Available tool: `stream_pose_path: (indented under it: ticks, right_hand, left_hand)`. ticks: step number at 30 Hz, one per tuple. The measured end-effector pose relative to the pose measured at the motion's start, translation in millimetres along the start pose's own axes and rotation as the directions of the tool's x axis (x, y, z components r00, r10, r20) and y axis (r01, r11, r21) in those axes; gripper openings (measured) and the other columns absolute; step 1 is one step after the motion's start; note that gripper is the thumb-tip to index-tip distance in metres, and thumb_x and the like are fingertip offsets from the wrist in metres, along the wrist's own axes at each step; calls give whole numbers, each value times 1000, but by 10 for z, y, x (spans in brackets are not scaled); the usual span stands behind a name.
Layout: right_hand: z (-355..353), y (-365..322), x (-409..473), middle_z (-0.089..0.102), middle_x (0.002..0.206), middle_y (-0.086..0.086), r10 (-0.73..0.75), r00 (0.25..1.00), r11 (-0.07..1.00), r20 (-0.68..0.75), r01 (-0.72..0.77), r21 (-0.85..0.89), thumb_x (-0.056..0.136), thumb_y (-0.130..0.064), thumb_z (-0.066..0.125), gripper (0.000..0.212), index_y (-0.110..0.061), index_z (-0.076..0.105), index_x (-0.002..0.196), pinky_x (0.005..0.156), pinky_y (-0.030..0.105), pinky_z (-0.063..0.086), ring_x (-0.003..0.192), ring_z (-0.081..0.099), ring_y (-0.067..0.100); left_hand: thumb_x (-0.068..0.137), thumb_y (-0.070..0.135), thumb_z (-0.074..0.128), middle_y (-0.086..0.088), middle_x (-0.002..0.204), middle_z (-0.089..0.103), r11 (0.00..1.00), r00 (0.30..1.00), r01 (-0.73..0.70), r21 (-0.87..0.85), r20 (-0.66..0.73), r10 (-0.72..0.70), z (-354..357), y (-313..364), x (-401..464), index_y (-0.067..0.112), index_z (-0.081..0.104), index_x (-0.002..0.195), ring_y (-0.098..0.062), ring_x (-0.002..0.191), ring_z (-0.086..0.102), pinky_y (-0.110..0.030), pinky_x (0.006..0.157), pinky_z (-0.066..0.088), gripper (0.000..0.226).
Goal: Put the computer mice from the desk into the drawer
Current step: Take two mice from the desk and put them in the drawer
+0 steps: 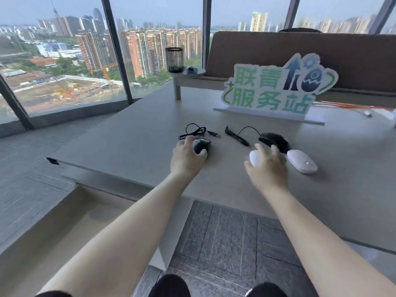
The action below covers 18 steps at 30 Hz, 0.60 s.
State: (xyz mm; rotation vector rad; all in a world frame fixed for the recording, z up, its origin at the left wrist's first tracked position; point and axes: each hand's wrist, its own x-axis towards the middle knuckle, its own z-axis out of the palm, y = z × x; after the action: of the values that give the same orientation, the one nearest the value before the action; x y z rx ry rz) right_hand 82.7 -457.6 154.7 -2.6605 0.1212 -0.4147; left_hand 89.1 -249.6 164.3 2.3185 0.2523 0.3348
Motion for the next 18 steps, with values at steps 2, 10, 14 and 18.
stream_pose_path:
  ticks: [2, 10, 14, 18]
  right_hand:
    - [56, 83, 85, 26, 154, 21, 38, 996, 998, 81, -33, -56, 90, -41, 57, 62, -29, 34, 146, 105, 49, 35, 131, 35, 44]
    - [252, 201, 144, 47, 124, 25, 12, 995, 999, 100, -7, -49, 93, -29, 49, 48, -28, 41, 141, 97, 45, 42, 111, 49, 43]
    - [146, 22, 55, 45, 123, 23, -26, 995, 975, 99, 3, 220, 90, -19, 48, 49, -27, 41, 138, 91, 42, 44, 110, 45, 40]
    - [-92, -502, -187, 43, 129, 13, -150, 988, 871, 33, 117, 478, 89, -19, 51, 53, -29, 40, 139, 87, 32, 37, 116, 43, 27]
  left_hand:
    - [81, 41, 57, -12, 142, 41, 997, 999, 39, 63, 10, -39, 198, 46, 156, 27, 40, 137, -36, 126, 42, -43, 97, 42, 60]
    - [84, 39, 56, -16, 135, 49, 942, 999, 53, 330, -28, -47, 474, -6, 435, 33, 41, 139, -37, 125, 43, -43, 101, 35, 57]
    - [81, 30, 57, -12, 122, 50, 997, 992, 55, 50, -117, -49, 238, -3, 294, 32, 48, 128, -35, 113, 50, -42, 86, 48, 48]
    - [83, 28, 57, -6, 109, 48, 989, 961, -74, -128, -274, 36, -385, 41, 122, 34, 47, 128, -31, 100, 56, -36, 77, 48, 46]
